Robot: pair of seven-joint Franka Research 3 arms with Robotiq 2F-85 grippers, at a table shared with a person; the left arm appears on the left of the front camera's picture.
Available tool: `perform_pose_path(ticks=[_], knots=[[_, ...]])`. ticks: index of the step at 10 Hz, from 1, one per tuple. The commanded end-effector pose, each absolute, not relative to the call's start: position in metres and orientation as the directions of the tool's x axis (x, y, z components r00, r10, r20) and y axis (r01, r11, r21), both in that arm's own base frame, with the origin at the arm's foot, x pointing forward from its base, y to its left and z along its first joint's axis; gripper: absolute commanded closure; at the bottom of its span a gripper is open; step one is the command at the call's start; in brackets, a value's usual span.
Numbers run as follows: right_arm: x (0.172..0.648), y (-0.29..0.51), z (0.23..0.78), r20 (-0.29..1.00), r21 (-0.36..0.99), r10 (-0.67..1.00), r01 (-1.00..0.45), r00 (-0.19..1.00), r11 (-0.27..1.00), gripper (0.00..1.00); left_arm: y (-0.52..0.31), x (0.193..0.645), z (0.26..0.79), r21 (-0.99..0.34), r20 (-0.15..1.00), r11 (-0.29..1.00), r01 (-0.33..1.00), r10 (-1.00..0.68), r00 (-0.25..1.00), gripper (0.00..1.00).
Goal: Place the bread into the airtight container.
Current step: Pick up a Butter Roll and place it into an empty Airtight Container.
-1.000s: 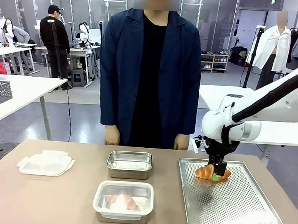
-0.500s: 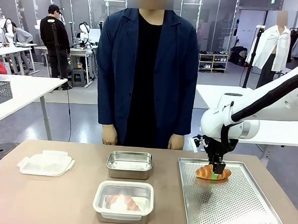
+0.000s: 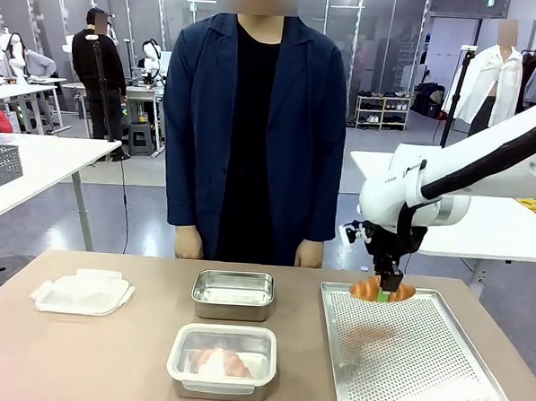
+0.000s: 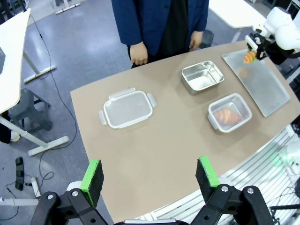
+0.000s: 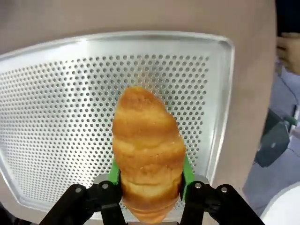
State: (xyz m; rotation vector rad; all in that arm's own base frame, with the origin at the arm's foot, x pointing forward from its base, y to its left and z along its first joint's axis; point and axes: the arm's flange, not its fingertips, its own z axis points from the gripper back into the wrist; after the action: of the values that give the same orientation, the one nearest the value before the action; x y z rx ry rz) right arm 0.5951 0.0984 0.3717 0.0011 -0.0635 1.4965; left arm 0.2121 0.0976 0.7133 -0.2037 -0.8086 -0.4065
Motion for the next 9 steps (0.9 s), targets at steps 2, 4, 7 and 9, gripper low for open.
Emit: perform_pose_path(ticks=[2,4,7,9], knots=[[0.577,0.153,0.425,0.024,-0.069,0.995,-0.992,0.1,0.101,0.45,0.097,0.212,0.716,-0.015,0.731,0.902,0.431,-0.284,0.62,0.0],[0.577,0.219,0.453,0.031,-0.078,0.996,-0.993,0.082,0.084,0.45,0.097,0.212,0.716,-0.015,0.731,0.902,0.431,-0.284,0.62,0.0],[0.581,0.309,0.462,0.097,-0.042,0.988,-0.991,0.121,0.125,0.45,0.097,0.212,0.716,-0.015,0.731,0.902,0.431,-0.284,0.62,0.0],[0.585,0.365,0.448,0.04,-0.042,0.994,-0.994,0.102,0.103,0.45,0.097,0.212,0.716,-0.015,0.731,0.902,0.431,-0.284,0.62,0.0]])
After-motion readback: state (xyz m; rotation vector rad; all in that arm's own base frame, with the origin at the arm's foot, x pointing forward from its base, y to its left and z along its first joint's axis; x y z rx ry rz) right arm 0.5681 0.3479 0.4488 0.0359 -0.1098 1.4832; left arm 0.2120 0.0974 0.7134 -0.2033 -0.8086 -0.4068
